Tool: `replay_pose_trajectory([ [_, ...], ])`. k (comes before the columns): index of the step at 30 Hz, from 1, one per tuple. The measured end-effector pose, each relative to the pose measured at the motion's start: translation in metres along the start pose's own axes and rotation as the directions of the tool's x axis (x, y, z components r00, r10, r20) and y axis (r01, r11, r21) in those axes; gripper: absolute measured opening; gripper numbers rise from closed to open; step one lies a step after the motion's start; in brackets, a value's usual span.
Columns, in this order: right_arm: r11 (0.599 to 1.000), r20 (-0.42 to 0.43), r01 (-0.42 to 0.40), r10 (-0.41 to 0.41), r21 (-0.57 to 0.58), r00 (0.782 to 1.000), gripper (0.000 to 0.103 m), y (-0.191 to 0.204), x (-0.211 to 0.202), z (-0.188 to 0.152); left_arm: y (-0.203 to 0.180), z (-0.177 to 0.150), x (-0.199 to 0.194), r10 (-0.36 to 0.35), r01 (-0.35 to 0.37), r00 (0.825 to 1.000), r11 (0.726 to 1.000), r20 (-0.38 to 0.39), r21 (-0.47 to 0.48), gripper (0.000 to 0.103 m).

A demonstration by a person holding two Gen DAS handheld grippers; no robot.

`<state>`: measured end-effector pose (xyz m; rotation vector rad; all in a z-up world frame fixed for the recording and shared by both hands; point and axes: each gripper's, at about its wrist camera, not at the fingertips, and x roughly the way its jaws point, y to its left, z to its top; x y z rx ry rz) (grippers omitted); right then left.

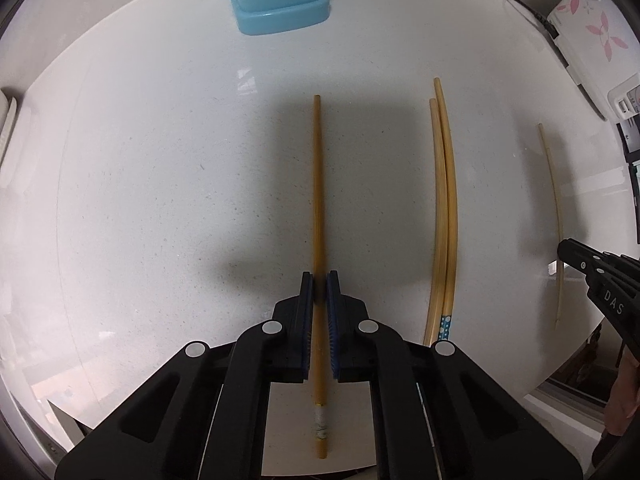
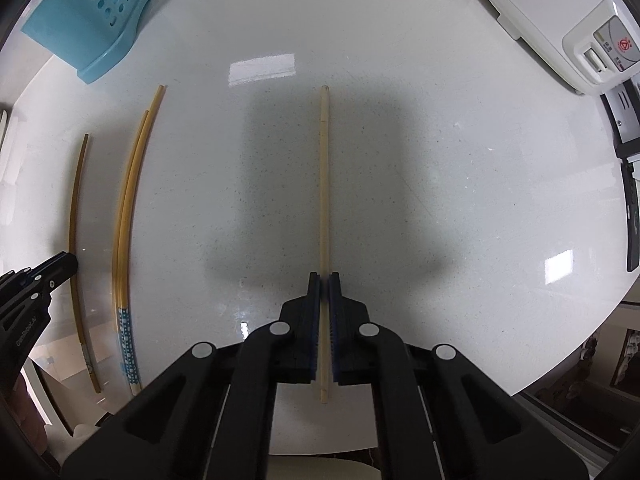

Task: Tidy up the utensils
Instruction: 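Close the left tool on a dark yellow chopstick while the right tool grasps a plain chopstick, then lift both held chopsticks and carry them up to the blue holder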

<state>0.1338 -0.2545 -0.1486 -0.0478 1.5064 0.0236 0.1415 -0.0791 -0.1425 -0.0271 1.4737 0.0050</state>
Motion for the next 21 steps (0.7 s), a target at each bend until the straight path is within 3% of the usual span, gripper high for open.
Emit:
replay_pose_trajectory([
  [9,1.0,0.01,-0.012,0.012,0.005,1.0,0.003,0.003,-0.001,-0.001,0.005,0.003,-0.003,-0.021,0.021,1.0,1.0,0.018,-0.002,0.006],
  [21,0.999,0.102,-0.043,0.043,-0.003,0.994,0.003,0.023,-0.035,-0.003,0.043,-0.016,-0.033,-0.062,0.061,0.993,0.998,0.099,0.014,0.006],
])
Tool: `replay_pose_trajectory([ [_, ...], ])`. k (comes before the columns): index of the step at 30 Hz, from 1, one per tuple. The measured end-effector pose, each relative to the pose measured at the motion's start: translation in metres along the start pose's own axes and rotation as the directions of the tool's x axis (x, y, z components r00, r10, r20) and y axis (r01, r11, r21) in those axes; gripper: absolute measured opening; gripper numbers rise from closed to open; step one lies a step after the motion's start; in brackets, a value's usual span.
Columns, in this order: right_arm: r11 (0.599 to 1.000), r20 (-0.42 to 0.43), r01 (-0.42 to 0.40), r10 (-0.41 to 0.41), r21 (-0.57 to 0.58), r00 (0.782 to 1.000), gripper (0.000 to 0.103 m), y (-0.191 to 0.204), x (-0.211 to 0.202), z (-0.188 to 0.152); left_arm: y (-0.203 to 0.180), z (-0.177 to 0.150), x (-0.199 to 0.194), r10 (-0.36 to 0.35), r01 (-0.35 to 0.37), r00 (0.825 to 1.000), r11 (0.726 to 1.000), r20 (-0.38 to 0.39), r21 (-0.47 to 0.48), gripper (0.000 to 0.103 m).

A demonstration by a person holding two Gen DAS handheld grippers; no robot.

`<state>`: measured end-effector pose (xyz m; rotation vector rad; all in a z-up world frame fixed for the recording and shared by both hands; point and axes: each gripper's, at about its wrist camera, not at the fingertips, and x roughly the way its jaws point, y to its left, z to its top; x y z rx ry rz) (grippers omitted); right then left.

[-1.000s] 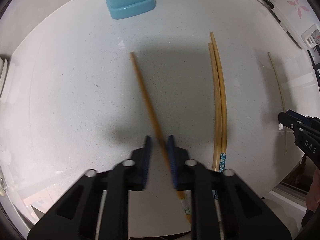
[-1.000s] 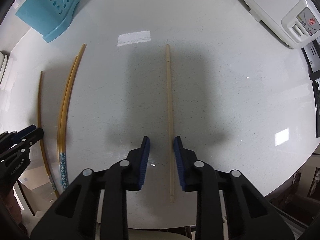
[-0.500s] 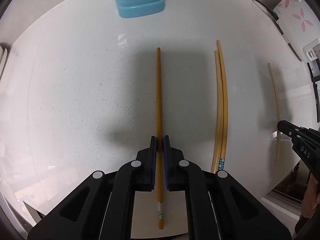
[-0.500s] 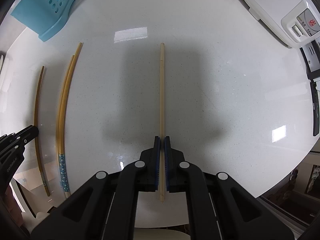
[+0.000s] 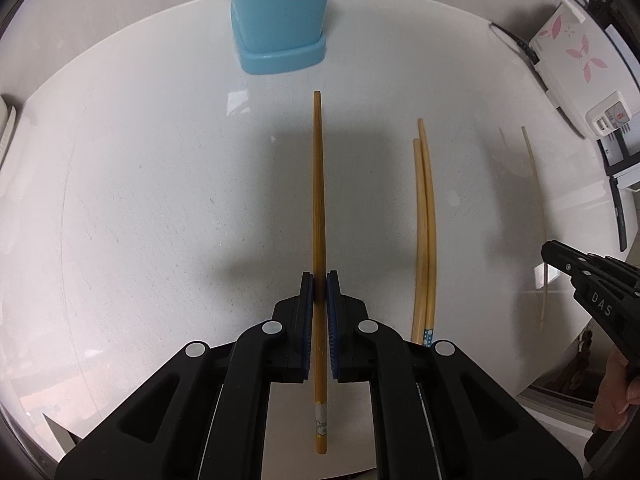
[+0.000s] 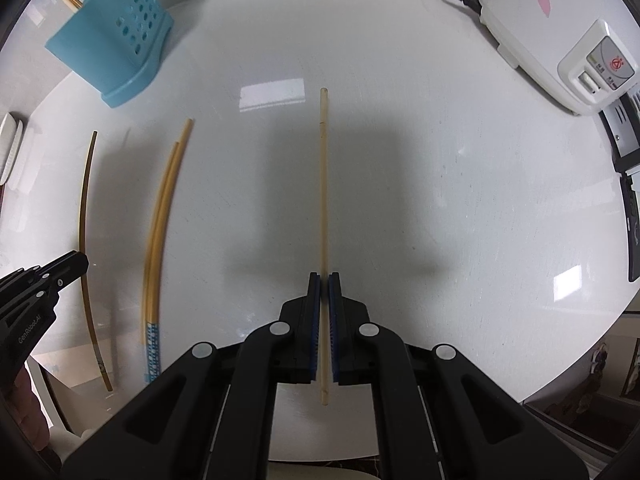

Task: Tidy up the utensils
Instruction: 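Lift both held chopsticks and carry them up to the blue holder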

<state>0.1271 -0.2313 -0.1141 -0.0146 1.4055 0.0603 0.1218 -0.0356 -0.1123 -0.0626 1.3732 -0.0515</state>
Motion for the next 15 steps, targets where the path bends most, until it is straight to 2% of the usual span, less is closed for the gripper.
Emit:
replay_pose_trajectory([
  [9,1.0,0.083,-0.028,0.029,-0.011,0.996,0.003,-0.002,-0.02,0.0,0.03,-0.006,-0.037,-0.003,0.002,0.994,1.0,0.106,0.003,0.006],
  [15,0.998,0.139,-0.051,0.054,-0.025,0.989,0.003,-0.001,-0.039,-0.011,0.026,0.001,-0.06,-0.006,0.003,0.982,1.0,0.189,0.017,0.006],
])
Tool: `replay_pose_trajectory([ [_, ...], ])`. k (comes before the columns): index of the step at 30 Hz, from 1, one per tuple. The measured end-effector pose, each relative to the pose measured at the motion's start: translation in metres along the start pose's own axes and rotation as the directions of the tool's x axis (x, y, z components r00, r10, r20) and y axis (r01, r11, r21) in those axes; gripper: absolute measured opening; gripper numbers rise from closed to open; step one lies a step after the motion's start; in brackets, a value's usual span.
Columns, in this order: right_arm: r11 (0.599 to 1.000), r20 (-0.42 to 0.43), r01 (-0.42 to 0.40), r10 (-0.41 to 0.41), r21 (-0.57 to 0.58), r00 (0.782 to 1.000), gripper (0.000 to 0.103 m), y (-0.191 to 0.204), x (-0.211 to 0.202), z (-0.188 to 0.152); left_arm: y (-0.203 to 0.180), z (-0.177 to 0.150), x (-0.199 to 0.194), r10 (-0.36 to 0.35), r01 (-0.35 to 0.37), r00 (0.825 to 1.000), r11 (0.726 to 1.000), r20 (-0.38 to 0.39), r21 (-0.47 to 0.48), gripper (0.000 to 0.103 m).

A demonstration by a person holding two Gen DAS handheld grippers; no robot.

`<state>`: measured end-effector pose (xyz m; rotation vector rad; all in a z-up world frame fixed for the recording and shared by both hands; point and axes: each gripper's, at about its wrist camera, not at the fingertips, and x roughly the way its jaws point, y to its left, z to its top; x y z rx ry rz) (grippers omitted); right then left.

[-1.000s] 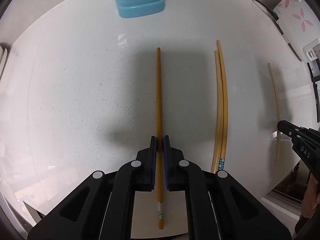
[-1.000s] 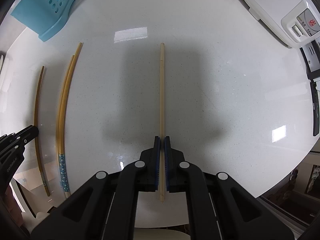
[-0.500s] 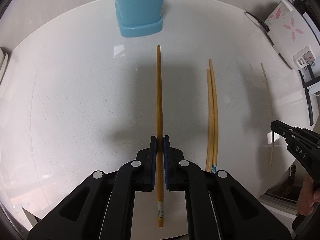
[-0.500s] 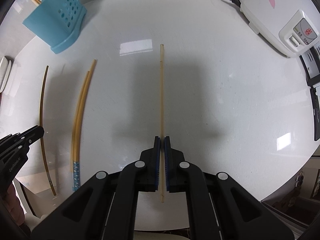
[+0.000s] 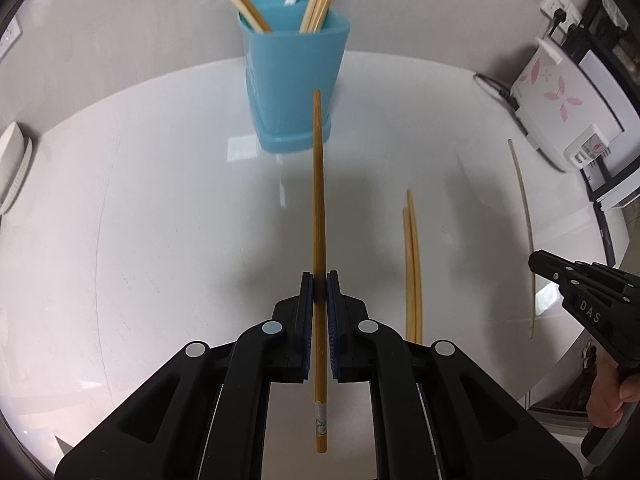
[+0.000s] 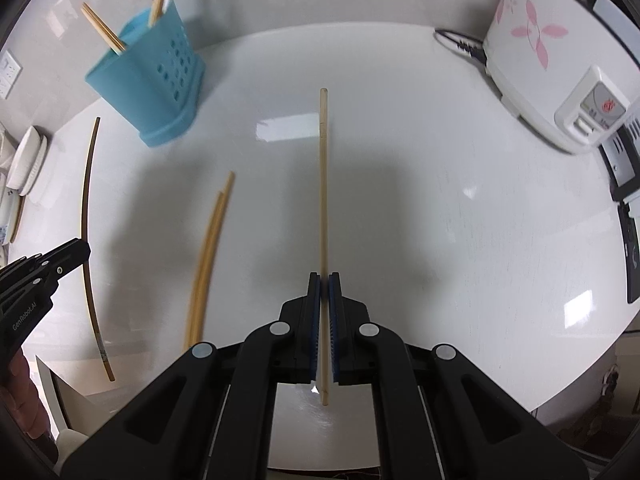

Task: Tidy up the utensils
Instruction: 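Lift both held chopsticks and carry them up to the blue holder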

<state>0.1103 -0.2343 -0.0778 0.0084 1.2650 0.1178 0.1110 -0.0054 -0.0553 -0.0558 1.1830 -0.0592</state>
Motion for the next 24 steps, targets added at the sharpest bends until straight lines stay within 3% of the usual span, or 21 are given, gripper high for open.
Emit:
replay_pose_trajectory([
  [11,0.998,0.116,-0.05,0.055,-0.049,0.992,0.003,0.013,-0.026,0.026,-0.02,0.032,-0.018,-0.001,-0.002,0.993,1.0,0.114,0.019,0.006],
  [24,0.995,0.212,-0.068,0.082,-0.072,0.974,0.003,0.031,-0.049,0.057,-0.019,0.069,-0.038,-0.008,0.006,0.979,1.0,0.205,0.008,0.006],
])
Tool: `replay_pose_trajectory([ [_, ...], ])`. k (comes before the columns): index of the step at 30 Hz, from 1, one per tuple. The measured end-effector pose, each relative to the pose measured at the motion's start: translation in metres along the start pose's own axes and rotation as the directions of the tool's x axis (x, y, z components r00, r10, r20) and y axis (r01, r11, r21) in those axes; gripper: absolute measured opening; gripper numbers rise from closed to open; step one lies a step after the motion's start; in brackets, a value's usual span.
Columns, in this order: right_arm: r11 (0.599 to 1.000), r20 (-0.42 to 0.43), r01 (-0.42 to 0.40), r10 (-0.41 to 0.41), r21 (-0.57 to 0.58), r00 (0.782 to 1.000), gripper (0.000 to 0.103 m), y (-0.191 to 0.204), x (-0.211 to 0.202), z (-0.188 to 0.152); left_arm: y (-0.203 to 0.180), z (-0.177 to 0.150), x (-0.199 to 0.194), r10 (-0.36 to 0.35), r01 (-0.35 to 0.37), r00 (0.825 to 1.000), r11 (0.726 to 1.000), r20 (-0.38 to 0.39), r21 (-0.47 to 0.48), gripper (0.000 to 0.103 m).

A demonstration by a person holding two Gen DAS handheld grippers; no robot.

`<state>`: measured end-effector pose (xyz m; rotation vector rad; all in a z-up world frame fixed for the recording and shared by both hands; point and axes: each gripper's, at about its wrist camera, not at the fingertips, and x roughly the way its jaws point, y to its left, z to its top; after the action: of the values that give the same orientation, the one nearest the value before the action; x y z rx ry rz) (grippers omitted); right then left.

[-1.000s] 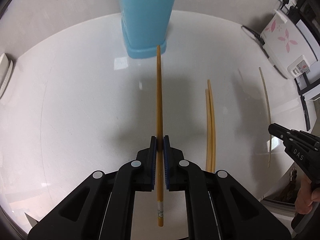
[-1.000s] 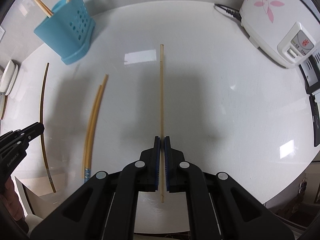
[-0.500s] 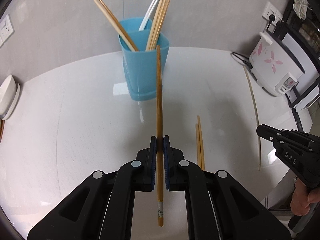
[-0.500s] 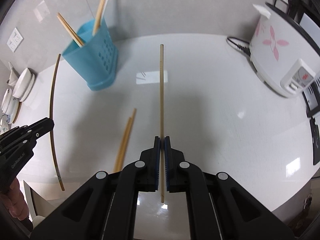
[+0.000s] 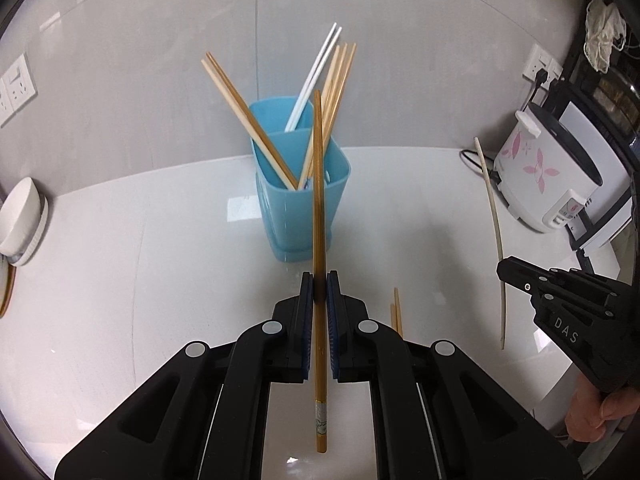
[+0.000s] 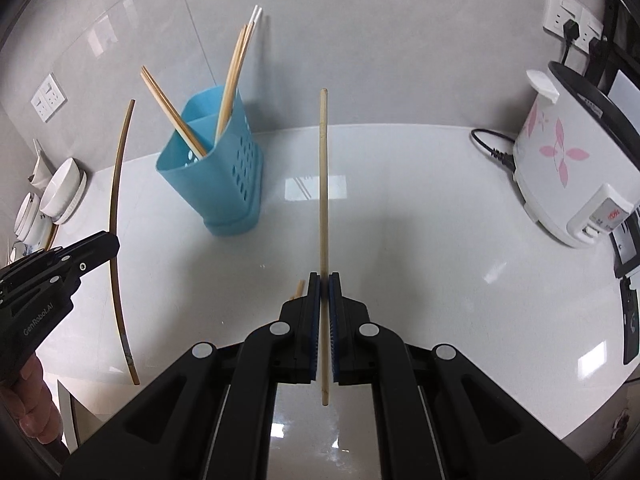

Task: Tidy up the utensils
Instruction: 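Lift both held chopsticks and carry them up to the blue holder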

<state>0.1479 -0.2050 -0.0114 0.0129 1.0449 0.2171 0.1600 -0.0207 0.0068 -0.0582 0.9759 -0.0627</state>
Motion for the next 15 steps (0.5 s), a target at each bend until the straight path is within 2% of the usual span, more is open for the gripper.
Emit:
replay_pose_trajectory([
  [15,1.0,0.122,-0.018,0.021,-0.023,0.992,0.003,0.011,-0.019,0.049,0.002,0.051,-0.013,-0.011,0.012,0.995,1.0,0.103,-0.008,0.006],
])
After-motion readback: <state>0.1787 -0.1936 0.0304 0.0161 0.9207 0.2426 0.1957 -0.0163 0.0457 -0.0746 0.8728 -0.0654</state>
